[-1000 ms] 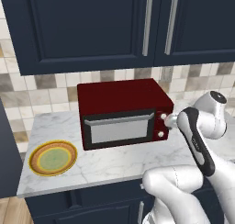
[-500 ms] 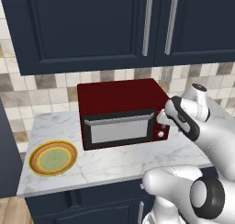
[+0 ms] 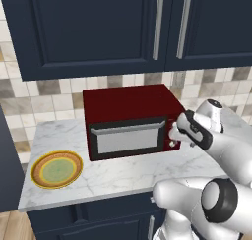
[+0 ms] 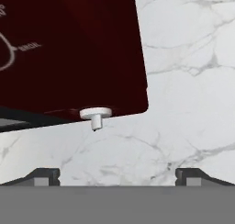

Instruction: Pick up the bagel from the plate, place it on the toaster oven rack, close the door, and set the timer.

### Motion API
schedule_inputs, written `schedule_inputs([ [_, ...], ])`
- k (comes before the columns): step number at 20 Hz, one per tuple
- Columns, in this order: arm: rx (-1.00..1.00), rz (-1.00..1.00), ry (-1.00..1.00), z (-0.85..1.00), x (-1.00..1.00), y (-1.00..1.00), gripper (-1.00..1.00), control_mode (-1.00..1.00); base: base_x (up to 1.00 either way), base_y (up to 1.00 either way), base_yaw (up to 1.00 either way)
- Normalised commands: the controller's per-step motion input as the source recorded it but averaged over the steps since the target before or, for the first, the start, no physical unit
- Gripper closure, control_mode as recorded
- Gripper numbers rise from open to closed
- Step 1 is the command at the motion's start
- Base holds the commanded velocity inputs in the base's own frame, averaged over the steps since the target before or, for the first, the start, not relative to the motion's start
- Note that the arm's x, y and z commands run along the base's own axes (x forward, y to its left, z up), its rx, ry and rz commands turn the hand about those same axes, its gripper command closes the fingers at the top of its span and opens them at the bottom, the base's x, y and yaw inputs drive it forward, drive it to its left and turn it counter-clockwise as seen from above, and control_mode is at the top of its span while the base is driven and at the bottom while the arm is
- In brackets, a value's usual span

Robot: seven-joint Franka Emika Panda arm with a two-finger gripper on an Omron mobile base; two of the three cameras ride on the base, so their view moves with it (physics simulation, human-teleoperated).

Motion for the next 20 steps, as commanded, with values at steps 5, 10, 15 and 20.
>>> schedule_inputs([
  [5,0.0,0.11,-0.13,-0.1,0.07,0.0,-1.0,-1.0,0.0,0.0,0.0],
  [10,0.0,0.11,-0.02,0.0,0.36,0.0,-1.0,-1.0,0.0,0.0,0.0],
  [15,0.0,0.1,0.0,0.0,0.47,-0.01,-1.0,-1.0,0.0,0.0,0.0],
  [20,0.0,0.08,0.0,-0.08,0.29,-0.07,-1.0,-1.0,0.0,0.0,0.0],
])
